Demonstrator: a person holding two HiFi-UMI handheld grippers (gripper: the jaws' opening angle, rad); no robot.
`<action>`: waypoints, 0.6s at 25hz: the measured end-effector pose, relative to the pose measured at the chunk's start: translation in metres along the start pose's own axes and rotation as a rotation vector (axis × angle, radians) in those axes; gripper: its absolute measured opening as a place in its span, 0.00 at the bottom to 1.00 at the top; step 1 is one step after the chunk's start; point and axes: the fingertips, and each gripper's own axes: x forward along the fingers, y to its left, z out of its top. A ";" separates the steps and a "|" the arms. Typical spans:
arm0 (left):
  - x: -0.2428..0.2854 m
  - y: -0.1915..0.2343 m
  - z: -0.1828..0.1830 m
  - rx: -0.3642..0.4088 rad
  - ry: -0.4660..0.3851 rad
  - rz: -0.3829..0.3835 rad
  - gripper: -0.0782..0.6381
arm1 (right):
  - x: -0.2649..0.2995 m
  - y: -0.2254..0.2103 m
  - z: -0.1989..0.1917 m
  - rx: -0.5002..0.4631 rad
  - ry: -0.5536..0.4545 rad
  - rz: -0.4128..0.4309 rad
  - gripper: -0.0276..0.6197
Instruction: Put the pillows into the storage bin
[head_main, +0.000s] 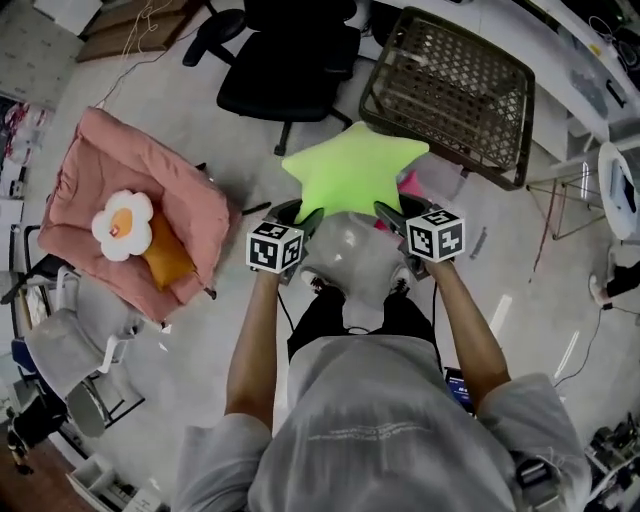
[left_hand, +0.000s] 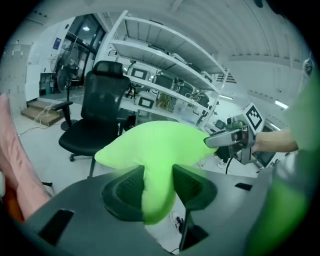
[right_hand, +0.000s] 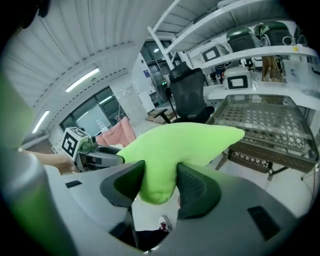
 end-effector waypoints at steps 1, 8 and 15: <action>0.013 -0.016 -0.003 0.008 0.020 -0.011 0.37 | -0.012 -0.015 -0.010 0.024 0.003 -0.010 0.36; 0.114 -0.126 -0.051 0.060 0.176 -0.127 0.37 | -0.092 -0.119 -0.110 0.198 0.030 -0.098 0.36; 0.217 -0.190 -0.089 0.071 0.286 -0.201 0.37 | -0.128 -0.219 -0.183 0.311 0.012 -0.183 0.36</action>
